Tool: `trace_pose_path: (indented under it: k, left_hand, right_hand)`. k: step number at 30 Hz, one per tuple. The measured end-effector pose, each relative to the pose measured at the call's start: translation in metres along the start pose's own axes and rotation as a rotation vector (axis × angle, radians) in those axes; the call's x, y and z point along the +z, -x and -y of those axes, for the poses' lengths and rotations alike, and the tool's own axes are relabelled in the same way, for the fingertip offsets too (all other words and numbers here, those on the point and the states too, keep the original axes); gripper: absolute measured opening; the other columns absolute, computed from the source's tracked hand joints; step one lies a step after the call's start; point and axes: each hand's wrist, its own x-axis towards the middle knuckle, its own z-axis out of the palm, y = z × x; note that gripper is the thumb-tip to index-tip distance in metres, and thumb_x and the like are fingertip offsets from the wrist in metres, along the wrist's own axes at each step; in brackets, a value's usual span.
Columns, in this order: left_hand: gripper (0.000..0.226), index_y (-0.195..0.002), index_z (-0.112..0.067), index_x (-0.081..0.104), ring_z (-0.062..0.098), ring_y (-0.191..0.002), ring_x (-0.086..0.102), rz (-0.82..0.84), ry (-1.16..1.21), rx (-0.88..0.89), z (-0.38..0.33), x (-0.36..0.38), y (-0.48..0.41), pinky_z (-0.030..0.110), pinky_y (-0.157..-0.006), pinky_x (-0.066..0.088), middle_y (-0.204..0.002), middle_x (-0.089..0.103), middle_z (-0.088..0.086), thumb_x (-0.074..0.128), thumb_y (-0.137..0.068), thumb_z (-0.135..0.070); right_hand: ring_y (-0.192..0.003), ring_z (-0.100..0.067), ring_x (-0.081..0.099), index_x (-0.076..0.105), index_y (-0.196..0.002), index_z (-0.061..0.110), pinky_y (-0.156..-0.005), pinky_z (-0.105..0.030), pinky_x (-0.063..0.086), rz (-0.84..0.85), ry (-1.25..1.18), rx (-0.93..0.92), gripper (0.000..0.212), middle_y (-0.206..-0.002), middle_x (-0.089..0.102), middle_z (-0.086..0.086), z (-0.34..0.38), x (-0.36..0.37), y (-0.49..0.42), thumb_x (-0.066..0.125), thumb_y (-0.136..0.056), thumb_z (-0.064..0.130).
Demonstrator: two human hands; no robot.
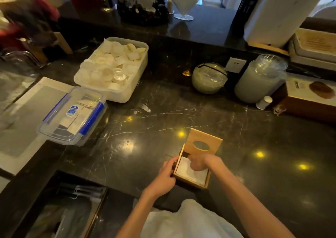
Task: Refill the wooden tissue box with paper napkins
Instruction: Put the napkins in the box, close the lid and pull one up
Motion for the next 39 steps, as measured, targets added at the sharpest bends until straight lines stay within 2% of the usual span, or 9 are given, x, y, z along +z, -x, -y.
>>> trace_pose_path:
  k: [5, 6, 8, 10, 11, 19, 27, 32, 39]
  left_hand:
    - [0.077, -0.149, -0.039, 0.024, 0.021, -0.137, 0.033, -0.032, -0.009, -0.002, -0.005, 0.007, 0.003, 0.051, -0.118, 0.028, -0.145, 0.029, -0.003, 0.052, -0.086, -0.004]
    - [0.075, -0.148, -0.037, 0.026, 0.020, -0.132, 0.038, -0.037, -0.006, 0.004, -0.005, 0.009, 0.002, 0.049, -0.116, 0.033, -0.142, 0.031, -0.002, 0.053, -0.086, -0.005]
    - [0.068, -0.146, -0.030, 0.029, 0.012, -0.113, 0.050, -0.037, 0.009, 0.015, -0.003, 0.013, 0.002, 0.031, -0.102, 0.049, -0.137, 0.034, 0.002, 0.055, -0.089, -0.003]
    - [0.065, -0.145, -0.027, 0.028, 0.008, -0.099, 0.053, -0.027, 0.014, 0.025, 0.000, 0.018, 0.002, 0.015, -0.079, 0.054, -0.136, 0.035, 0.004, 0.055, -0.092, -0.001]
    - [0.064, -0.145, -0.028, 0.027, 0.008, -0.098, 0.054, -0.034, 0.022, 0.028, 0.002, 0.021, 0.003, 0.015, -0.076, 0.054, -0.136, 0.035, 0.003, 0.055, -0.093, -0.001]
    - [0.062, -0.145, -0.029, 0.030, 0.013, -0.115, 0.052, -0.110, 0.107, 0.032, 0.003, 0.031, 0.008, 0.026, -0.097, 0.049, -0.138, 0.034, 0.000, 0.051, -0.094, -0.002]
    - [0.062, -0.145, -0.032, 0.031, 0.011, -0.118, 0.051, -0.134, 0.151, 0.004, 0.007, 0.035, 0.007, 0.017, -0.079, 0.050, -0.135, 0.033, -0.007, 0.050, -0.094, -0.002]
    - [0.057, -0.142, -0.031, 0.035, 0.010, -0.117, 0.051, -0.171, 0.153, 0.001, 0.009, 0.039, 0.007, 0.022, -0.089, 0.049, -0.138, 0.035, -0.003, 0.050, -0.094, -0.004]
    - [0.052, -0.138, -0.033, 0.038, 0.011, -0.115, 0.051, -0.193, 0.152, 0.013, 0.008, 0.041, 0.006, 0.031, -0.101, 0.047, -0.134, 0.038, -0.003, 0.055, -0.092, -0.017]
  right_hand:
    - [-0.128, -0.027, 0.048, 0.046, -0.139, 0.013, -0.106, -0.040, 0.037, 0.042, -0.053, 0.001, 0.042, -0.141, 0.051, -0.010, -0.001, 0.000, 0.000, 0.038, -0.099, 0.018]
    - [-0.127, -0.027, 0.049, 0.047, -0.138, 0.011, -0.104, -0.039, 0.038, 0.050, -0.072, 0.008, 0.040, -0.140, 0.052, -0.010, -0.002, -0.001, 0.001, 0.039, -0.099, 0.017]
    - [-0.123, -0.028, 0.051, 0.049, -0.135, 0.005, -0.101, -0.037, 0.040, 0.032, -0.137, 0.030, 0.037, -0.137, 0.054, -0.013, -0.005, -0.002, 0.003, 0.043, -0.100, 0.015]
    - [-0.120, -0.028, 0.053, 0.051, -0.133, 0.002, -0.099, -0.036, 0.041, 0.015, -0.140, 0.027, 0.036, -0.136, 0.054, -0.015, -0.006, 0.003, 0.003, 0.042, -0.100, 0.015]
    - [-0.118, -0.027, 0.053, 0.052, -0.132, 0.004, -0.100, -0.037, 0.041, 0.019, -0.119, 0.017, 0.036, -0.136, 0.054, -0.014, -0.006, 0.006, 0.002, 0.040, -0.100, 0.016]
    - [-0.139, -0.028, 0.038, 0.036, -0.149, 0.019, -0.111, -0.042, 0.032, -0.034, -0.110, -0.060, 0.058, -0.152, 0.041, -0.007, -0.012, 0.008, 0.005, 0.052, -0.094, 0.031]
    - [-0.118, -0.026, 0.056, 0.056, -0.128, 0.016, -0.097, -0.036, 0.045, -0.138, -0.125, -0.005, 0.036, -0.129, 0.060, -0.008, -0.007, 0.029, -0.005, 0.053, -0.093, 0.027]
    - [-0.107, -0.023, 0.060, 0.059, -0.124, 0.015, -0.088, -0.032, 0.048, -0.177, -0.100, -0.002, 0.034, -0.120, 0.064, -0.007, -0.008, 0.035, -0.008, 0.053, -0.092, 0.026]
    - [-0.115, -0.025, 0.057, 0.055, -0.128, 0.017, -0.089, -0.034, 0.044, -0.124, -0.156, -0.044, 0.040, -0.128, 0.061, -0.007, -0.013, 0.032, -0.008, 0.054, -0.091, 0.035]
